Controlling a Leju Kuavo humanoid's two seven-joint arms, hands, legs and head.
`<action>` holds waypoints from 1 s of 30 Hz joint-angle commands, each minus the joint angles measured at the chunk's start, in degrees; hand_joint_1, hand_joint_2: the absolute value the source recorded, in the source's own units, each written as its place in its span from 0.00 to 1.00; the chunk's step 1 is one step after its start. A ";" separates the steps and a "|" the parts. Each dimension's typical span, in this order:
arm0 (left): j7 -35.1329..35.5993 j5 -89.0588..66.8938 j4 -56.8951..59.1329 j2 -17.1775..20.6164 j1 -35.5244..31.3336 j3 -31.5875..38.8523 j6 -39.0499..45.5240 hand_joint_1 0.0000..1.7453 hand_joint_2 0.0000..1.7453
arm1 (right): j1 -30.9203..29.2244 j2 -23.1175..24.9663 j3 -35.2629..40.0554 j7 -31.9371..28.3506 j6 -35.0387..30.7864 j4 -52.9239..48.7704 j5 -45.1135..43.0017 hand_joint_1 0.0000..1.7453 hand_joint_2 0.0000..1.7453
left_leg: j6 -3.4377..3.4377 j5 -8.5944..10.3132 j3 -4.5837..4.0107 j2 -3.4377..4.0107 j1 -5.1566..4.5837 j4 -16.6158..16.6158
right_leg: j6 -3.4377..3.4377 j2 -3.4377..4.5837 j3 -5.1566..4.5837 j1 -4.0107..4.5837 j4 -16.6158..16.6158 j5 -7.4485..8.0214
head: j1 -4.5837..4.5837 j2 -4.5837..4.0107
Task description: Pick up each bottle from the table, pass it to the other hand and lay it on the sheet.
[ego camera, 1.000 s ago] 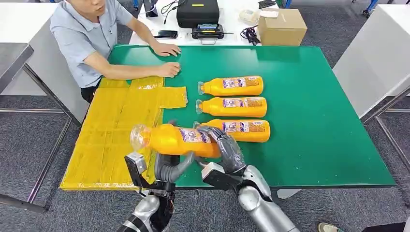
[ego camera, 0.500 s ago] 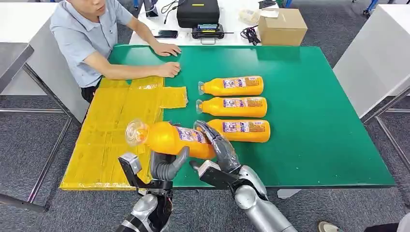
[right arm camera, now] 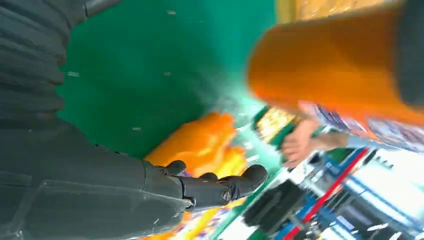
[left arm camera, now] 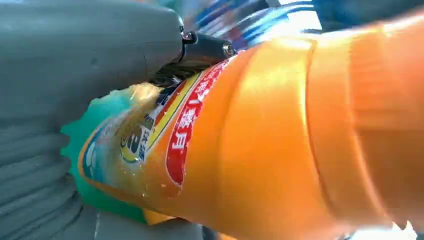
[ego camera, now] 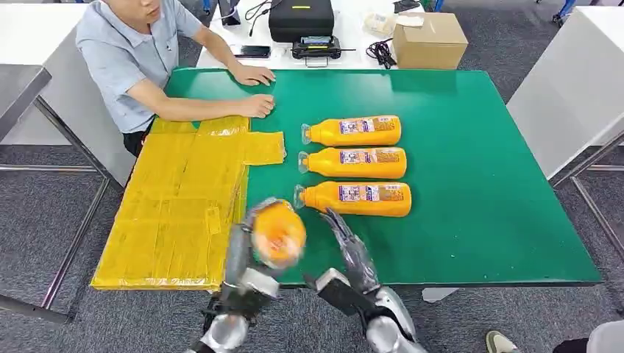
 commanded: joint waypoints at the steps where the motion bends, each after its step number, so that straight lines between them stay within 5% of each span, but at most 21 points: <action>1: 8.59 -38.42 -9.08 -1.63 1.64 26.63 0.29 1.00 1.00 | -0.03 0.22 -7.90 -0.21 0.07 -0.77 0.71 0.00 1.00 | -0.12 -0.09 0.16 0.31 0.07 0.03 | -0.14 0.25 0.06 0.08 0.00 0.02 | 0.00 0.00; 4: 17.99 -47.36 -7.90 2.52 0.39 24.60 0.29 1.00 1.00 | -0.16 0.79 -10.10 -0.23 0.21 -0.30 0.49 0.00 1.00 | -0.21 -0.08 0.28 0.34 0.12 0.02 | -0.24 0.17 0.14 0.13 0.02 -0.01 | -0.02 0.00; 7: 38.04 -49.46 0.29 14.78 -4.37 9.73 0.29 1.00 1.00 | -0.13 1.45 -11.33 -0.65 0.56 0.08 0.57 0.00 1.00 | -0.19 0.04 0.35 0.15 0.10 -0.12 | -0.21 0.02 0.21 0.11 -0.05 -0.01 | -0.02 0.00; 11: 46.21 -49.46 11.68 18.25 -10.14 3.27 0.29 1.00 1.00 | -0.07 1.82 -11.87 -1.04 1.22 0.59 0.62 0.00 1.00 | -0.20 0.13 0.31 -0.01 0.10 -0.10 | -0.16 -0.11 0.19 0.09 0.00 -0.03 | -0.04 0.00; 23: 47.61 -49.46 16.00 18.62 -12.16 1.39 0.29 1.00 1.00 | -0.19 1.90 -12.10 -1.17 1.37 0.80 0.60 0.00 1.00 | -0.19 0.08 0.21 -0.04 0.10 -0.02 | -0.15 -0.05 0.16 0.09 0.03 -0.03 | 0.00 0.00; 30: 36.00 -44.19 28.05 15.80 -17.98 6.39 -1.29 1.00 1.00 | -1.03 2.83 -13.41 -2.75 1.13 2.12 -0.34 0.00 1.00 | -0.23 0.09 0.25 0.04 0.16 -0.02 | -0.20 0.01 0.18 0.15 0.02 0.01 | -0.02 0.00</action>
